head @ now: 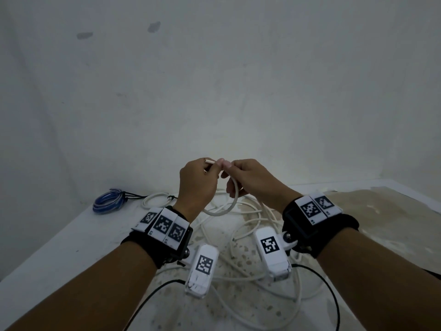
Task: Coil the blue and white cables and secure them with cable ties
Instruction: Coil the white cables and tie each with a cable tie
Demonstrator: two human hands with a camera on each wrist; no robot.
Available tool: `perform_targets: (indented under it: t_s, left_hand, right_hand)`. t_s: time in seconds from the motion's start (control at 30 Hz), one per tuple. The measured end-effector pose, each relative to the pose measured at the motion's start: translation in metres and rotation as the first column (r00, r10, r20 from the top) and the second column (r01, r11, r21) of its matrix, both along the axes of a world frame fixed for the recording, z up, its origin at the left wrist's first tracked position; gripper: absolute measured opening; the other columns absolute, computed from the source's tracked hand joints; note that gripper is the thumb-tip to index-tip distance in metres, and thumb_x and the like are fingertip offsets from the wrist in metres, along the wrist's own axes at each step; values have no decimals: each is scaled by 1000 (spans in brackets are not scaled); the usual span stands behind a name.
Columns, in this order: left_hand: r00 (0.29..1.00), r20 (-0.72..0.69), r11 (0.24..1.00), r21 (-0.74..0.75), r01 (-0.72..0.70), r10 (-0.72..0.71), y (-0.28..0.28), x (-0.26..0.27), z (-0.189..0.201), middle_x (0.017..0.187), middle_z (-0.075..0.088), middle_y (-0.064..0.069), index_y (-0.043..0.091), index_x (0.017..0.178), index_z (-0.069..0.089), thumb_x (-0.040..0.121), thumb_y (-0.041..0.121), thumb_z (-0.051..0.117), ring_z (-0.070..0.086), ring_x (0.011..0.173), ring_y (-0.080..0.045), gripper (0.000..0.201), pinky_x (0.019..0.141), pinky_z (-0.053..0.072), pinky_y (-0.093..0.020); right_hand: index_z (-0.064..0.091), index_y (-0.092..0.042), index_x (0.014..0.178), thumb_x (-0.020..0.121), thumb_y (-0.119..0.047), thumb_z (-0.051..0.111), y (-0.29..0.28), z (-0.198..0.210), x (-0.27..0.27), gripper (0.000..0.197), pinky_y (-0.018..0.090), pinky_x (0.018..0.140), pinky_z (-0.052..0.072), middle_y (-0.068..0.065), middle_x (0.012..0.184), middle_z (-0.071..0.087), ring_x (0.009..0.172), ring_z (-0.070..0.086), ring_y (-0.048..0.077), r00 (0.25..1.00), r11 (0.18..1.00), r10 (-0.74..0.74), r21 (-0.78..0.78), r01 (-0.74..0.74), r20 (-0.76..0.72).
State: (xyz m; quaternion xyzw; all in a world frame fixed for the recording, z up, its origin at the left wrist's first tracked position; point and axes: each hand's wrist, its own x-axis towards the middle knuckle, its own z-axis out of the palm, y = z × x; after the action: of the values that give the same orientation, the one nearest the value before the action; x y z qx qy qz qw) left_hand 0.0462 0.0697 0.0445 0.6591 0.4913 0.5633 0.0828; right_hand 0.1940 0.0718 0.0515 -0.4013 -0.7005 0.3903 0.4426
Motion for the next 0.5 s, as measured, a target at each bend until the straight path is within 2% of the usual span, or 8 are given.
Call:
perform_targets:
  t_s: [0.03,0.1,0.17,0.2,0.27,0.37,0.5]
  left_hand:
    - [1000,-10,1000,0,-3,3,1,-2,0,60,62,5,11,70,69,95,38,58,55,57,-6,38,59,41,-23]
    - [1000,-4,1000,-15,5,-5,1,-2,-1,57,61,7,14,66,67,95,38,58,54,54,-3,39,58,38,-21]
    - [999,23,999,-38,28,-27,0,-2,-1,54,58,8,20,60,65,96,36,57,53,51,0,40,58,39,-22]
    - [998,45,998,-53,42,-39,0,-2,-2,53,57,8,21,59,64,96,35,57,52,48,1,40,58,39,-24]
    - [995,83,995,-82,59,-52,0,-2,-3,55,60,5,16,62,67,96,35,58,52,48,-2,40,58,43,-28]
    - [985,164,988,-131,82,-60,3,-3,-6,61,63,-6,10,67,70,94,35,61,53,54,-11,38,58,45,-34]
    - [938,338,968,-198,153,-78,6,-2,-9,62,64,4,13,72,69,90,33,66,49,47,-3,27,58,39,-28]
  right_hand:
    - [65,-2,93,101,-39,49,0,2,1,41,26,59,54,11,67,66,59,64,18,999,999,33,-5,-33,29]
    - [61,-3,87,102,-34,48,0,3,2,37,34,65,59,9,62,61,58,61,19,995,996,86,-26,-85,42]
    - [56,-5,82,103,-30,47,1,3,1,35,45,77,61,6,59,55,55,55,17,991,986,137,-91,-137,-10]
    - [55,-5,81,103,-30,47,2,2,1,34,47,80,60,5,58,53,54,53,17,987,978,156,-130,-161,-46]
    - [56,-4,83,104,-29,46,1,1,-1,34,44,76,60,5,56,50,53,50,16,983,968,158,-184,-173,-91]
    - [61,-3,89,104,-31,46,-1,1,-5,35,33,61,56,1,51,43,49,44,14,990,974,126,-180,-135,-57]
    - [53,-8,86,105,-29,43,1,3,-5,31,31,60,55,-3,53,40,47,41,11,988,962,150,-222,-156,-43]
